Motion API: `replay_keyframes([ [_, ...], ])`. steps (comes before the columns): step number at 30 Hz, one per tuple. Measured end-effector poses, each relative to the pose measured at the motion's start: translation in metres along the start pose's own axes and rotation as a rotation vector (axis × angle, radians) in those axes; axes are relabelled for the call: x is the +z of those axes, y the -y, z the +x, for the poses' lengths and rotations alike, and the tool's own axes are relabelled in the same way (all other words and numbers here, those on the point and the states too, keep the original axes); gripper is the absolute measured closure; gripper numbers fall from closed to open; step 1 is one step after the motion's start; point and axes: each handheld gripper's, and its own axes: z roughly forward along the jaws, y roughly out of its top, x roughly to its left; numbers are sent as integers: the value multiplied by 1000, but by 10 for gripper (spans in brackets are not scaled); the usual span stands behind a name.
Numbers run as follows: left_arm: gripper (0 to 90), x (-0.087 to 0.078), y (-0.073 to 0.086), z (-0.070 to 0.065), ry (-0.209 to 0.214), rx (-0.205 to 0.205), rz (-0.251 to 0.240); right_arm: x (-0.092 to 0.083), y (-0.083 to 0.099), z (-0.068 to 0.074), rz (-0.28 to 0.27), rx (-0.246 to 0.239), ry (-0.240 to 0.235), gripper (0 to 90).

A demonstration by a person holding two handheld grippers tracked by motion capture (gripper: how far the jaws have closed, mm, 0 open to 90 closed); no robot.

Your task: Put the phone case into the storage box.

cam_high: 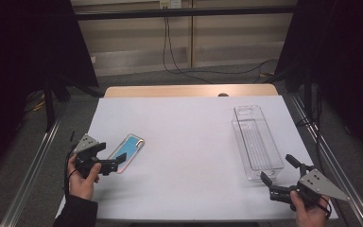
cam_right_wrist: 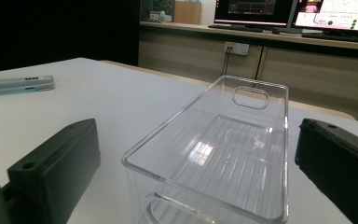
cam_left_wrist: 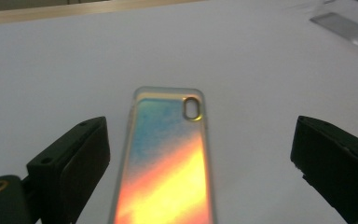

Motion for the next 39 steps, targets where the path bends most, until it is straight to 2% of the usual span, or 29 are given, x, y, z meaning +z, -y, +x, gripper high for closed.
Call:
replay_keyframes([
  [5, 47, 5, -6, 4, -10, 18, 37, 0, 0, 0, 0, 1, 1, 0],
  [9, 47, 9, -9, 5, -22, 28, 48, 1, 0, -1, -2, 6, 3, 0],
  [12, 47, 13, -9, 8, -17, 10, 66, 0, 0, -1, -2, 5, 3, 0],
  [14, 47, 16, -9, 10, -16, 13, 75, 0, 0, -1, -2, 5, 3, 0],
  [16, 47, 19, -8, 13, 16, 31, 87, 1, 0, -1, 0, 2, 0, 0],
  [20, 47, 24, -9, 12, 5, 41, 106, 1, 0, -1, 2, 2, -1, 0],
  [26, 46, 32, -10, 11, -2, 61, 100, 1, 0, -1, 2, 1, -1, 0],
  [30, 42, 35, -11, 12, 5, 67, 125, 1, 0, -1, 3, 2, 0, 0],
  [32, 42, 36, -14, 12, -5, 78, 142, 1, 0, -1, 3, 2, 0, 0],
  [33, 41, 37, -20, 12, -3, 102, 137, 2, 0, -1, 4, 0, -3, 0],
  [35, 42, 39, -23, 12, -5, 103, 142, 2, 0, 0, 3, -2, -4, 0],
  [38, 43, 44, -27, 11, -3, 116, 177, 2, 0, 0, 3, 0, -2, 0],
  [39, 45, 46, -28, 10, -5, 107, 190, 2, 0, -1, 2, 2, -1, 0],
])
